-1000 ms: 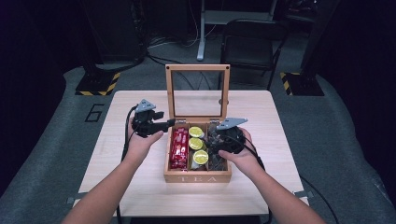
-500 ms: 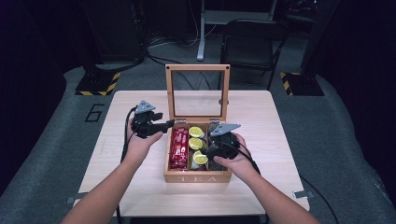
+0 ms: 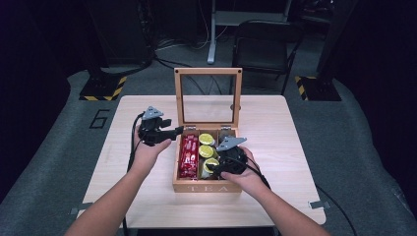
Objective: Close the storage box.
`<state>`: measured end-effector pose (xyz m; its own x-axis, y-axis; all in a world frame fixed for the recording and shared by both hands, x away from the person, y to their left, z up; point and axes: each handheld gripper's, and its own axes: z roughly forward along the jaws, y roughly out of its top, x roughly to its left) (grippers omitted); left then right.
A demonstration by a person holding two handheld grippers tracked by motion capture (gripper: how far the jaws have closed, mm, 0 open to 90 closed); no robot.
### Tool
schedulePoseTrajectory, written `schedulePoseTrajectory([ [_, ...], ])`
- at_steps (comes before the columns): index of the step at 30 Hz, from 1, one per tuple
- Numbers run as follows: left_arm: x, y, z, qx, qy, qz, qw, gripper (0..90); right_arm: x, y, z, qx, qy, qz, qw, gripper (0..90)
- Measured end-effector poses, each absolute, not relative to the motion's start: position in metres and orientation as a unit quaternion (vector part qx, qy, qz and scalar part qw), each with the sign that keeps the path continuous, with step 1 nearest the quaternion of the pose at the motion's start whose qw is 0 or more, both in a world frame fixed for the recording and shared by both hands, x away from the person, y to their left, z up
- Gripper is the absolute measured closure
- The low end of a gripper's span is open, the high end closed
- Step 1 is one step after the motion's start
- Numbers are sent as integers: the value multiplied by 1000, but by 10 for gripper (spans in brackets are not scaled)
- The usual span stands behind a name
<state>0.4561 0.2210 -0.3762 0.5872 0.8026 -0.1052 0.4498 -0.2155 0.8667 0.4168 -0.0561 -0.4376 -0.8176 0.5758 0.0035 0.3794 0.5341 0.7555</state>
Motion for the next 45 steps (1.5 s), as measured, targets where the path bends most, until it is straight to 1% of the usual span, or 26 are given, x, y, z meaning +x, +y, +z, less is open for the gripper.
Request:
schedulePoseTrajectory([
  [7, 456, 221, -377, 757, 415, 188, 469, 387, 414, -52, -444, 272, 871, 393, 116, 284],
  [11, 456, 221, -377, 756, 417, 188, 469, 388, 414, -49, -448, 264, 875, 387, 121, 261],
  [22, 456, 220, -378, 756, 417, 186, 469, 388, 414, -43, -454, 265, 878, 380, 119, 255],
  [24, 456, 220, -378, 755, 417, 187, 470, 388, 414, -43, -454, 263, 878, 379, 124, 281],
  [26, 456, 221, -378, 756, 417, 185, 469, 388, 413, -43, -454, 262, 879, 379, 125, 344],
  [27, 456, 221, -378, 755, 417, 186, 470, 388, 413, -43, -453, 259, 879, 380, 125, 358],
  [37, 456, 221, -378, 754, 419, 187, 470, 388, 412, -43, -449, 260, 877, 383, 128, 366],
  [45, 456, 221, -377, 754, 419, 188, 470, 388, 412, -46, -438, 261, 874, 389, 131, 367],
])
